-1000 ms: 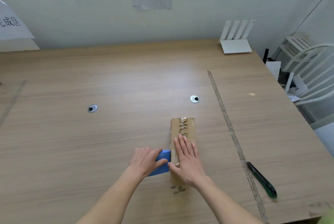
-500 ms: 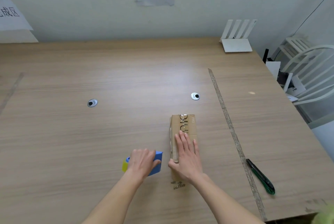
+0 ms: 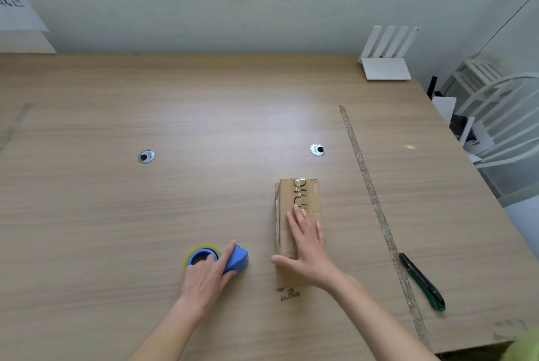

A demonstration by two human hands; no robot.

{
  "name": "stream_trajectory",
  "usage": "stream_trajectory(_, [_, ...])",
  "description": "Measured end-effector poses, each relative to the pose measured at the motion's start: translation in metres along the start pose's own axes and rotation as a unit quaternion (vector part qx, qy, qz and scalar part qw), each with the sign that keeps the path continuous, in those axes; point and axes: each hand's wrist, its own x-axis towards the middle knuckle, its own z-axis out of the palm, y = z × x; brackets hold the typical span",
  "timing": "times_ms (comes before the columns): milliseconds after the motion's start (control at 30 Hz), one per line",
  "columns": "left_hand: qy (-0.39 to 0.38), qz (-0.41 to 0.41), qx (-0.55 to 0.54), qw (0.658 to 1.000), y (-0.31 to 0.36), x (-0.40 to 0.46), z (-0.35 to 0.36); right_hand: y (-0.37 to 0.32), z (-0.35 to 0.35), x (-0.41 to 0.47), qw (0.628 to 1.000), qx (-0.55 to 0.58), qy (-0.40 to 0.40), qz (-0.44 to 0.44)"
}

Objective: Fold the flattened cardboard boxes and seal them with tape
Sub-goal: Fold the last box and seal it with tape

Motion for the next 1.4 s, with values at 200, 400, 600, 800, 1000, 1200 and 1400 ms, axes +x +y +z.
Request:
stream_trajectory(200, [0.069,0.024,0.046,0.996,0.004,0.005,-0.010,0.020,0.001,0.001,0.993,-0.099,0.043,-0.050])
stream_trajectory(400, [0.179,0.170,0.004,0.969,0.048,0.036,-0.030,0.024,0.007,0.002,0.986,-0.138,0.042,-0.080])
stream_trajectory(600, [0.134,0.213,-0.033,0.967,0.084,0.051,-0.017,0.050,-0.020,-0.015,0.990,-0.030,-0.015,-0.139])
stream_trajectory(800, [0.109,0.236,-0.029,0.965,0.084,0.059,-0.020,0.083,-0.024,-0.025,0.990,-0.016,0.021,-0.138])
stream_trajectory(1000, [0.089,0.235,-0.035,0.967,0.104,0.068,-0.021,0.087,-0.007,-0.026,0.982,-0.068,0.069,-0.163])
stream_trajectory(1200, [0.062,0.241,-0.064,0.966,0.096,0.071,-0.015,0.101,-0.035,-0.019,0.976,-0.081,0.006,-0.204])
stream_trajectory(1400, [0.027,0.250,-0.083,0.964,0.091,0.078,-0.019,0.101,-0.038,-0.005,0.961,-0.118,0.027,-0.247])
